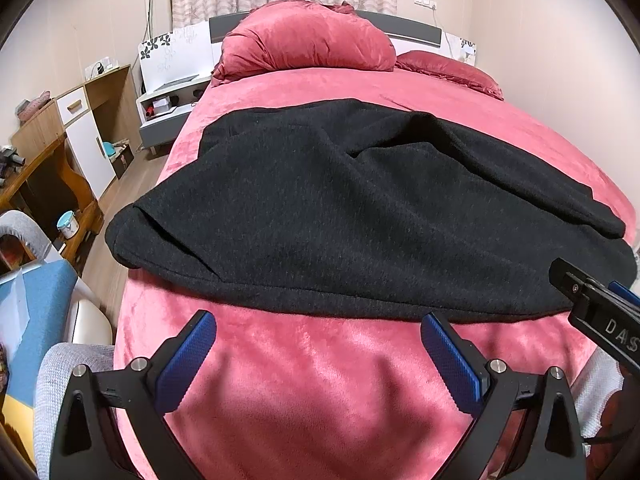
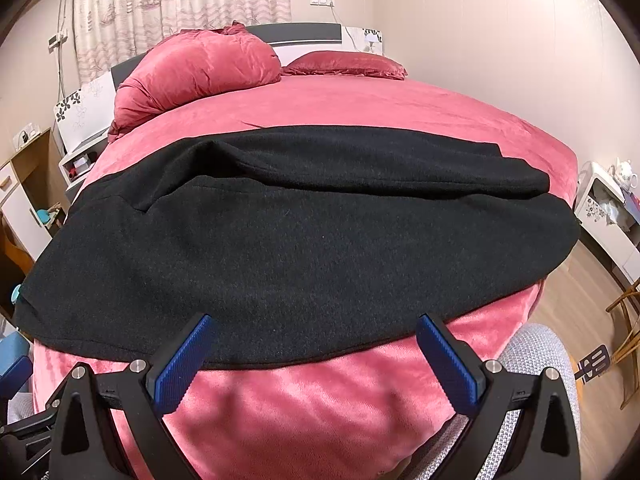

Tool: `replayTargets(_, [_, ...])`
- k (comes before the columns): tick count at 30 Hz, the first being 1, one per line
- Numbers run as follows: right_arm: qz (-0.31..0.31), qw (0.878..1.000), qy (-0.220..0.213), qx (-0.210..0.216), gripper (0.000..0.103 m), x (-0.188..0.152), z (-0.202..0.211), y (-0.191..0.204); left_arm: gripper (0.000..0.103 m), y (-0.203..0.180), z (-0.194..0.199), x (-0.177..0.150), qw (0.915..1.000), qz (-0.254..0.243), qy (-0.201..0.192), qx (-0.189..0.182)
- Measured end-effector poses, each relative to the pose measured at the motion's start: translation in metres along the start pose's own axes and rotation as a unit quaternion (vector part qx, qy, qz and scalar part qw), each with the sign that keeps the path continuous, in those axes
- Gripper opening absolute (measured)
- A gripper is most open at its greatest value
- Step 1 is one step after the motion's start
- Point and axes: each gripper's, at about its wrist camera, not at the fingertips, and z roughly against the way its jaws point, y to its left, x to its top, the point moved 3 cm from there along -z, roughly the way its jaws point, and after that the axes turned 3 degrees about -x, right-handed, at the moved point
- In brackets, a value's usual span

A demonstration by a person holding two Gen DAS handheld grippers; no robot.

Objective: Fold large clothes

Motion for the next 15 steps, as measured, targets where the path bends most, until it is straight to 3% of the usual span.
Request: replayTargets(15, [-0.001,1.000,0.010,-0.001,0.103,-0.0027,-0.0028,-0.0006,0.103,0.0028,-0.0041,-0.0009,0.9999,0.005,0.012,0.003])
